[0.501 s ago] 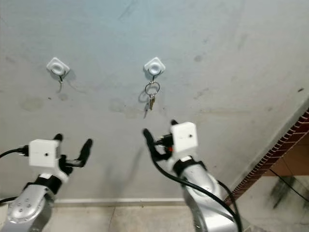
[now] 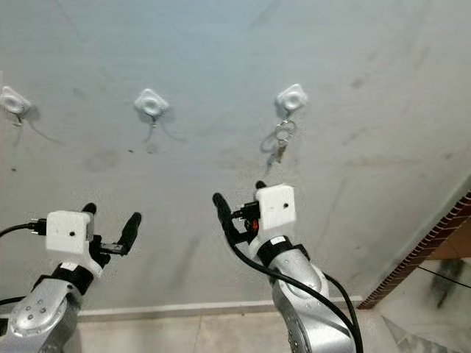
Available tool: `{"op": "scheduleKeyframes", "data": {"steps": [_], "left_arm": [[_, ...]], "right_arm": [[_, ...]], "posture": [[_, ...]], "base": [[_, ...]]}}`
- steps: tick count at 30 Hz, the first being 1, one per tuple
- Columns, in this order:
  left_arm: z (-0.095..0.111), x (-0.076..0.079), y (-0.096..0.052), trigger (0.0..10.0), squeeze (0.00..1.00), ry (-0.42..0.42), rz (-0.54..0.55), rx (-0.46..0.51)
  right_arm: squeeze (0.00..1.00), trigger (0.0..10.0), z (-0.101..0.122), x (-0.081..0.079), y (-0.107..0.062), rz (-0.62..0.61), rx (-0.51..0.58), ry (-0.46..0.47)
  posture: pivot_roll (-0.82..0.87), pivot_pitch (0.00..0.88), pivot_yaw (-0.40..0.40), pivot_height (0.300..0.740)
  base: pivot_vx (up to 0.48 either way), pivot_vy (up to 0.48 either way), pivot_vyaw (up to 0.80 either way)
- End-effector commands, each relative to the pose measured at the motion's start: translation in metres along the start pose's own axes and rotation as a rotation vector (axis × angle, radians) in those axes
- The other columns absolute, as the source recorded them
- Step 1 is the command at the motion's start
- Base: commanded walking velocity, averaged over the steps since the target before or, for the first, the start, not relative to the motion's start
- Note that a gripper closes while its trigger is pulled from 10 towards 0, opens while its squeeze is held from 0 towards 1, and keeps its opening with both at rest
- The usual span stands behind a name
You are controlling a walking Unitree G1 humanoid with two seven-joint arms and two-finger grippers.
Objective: Hang keys on a hook
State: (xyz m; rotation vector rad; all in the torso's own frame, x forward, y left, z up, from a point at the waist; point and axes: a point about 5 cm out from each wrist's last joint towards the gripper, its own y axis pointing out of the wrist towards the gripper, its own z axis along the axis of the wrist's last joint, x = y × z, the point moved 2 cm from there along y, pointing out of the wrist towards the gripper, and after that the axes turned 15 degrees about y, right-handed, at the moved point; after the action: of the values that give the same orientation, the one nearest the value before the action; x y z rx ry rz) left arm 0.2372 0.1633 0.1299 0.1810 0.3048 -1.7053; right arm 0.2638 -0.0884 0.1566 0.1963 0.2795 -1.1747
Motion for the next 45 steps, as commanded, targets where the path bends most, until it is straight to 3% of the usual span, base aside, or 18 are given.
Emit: {"op": "scheduleKeyframes", "data": {"steps": [1,5,22,45], "left_arm": [[0.0024,0.0042,0.0014,10.0,0.00,-0.001,-0.022,0.004],[0.0024,0.0045,0.0017,10.0,0.00,0.002,-0.026,0.003],[0.0002,0.0068,0.0018,10.0,0.00,0.043,-0.013,-0.004],[-0.0018,0.0091,0.0039,10.0,0.00,0.040,-0.016,-0.017]], "right_arm": [[0.00,10.0,-0.0012,0.0066,-0.0009,-0.034,-0.005,-0.007],[0.00,10.0,-0.0020,0.0074,-0.0013,-0.042,-0.007,-0.009],[0.00,10.0,-0.0016,0.0067,0.0063,-0.021,-0.012,-0.028],[0.00,10.0,-0.0033,0.0063,0.0071,-0.016,-0.024,-0.032]], "posture": [[0.16,0.014,0.054,0.740],[0.16,0.013,0.051,0.740],[0.16,0.006,0.037,0.740],[0.16,0.017,0.037,0.740]], "base": [[0.000,0.480,0.00],[0.000,0.416,0.00],[0.000,0.000,0.00],[-0.375,0.000,0.00]]}}
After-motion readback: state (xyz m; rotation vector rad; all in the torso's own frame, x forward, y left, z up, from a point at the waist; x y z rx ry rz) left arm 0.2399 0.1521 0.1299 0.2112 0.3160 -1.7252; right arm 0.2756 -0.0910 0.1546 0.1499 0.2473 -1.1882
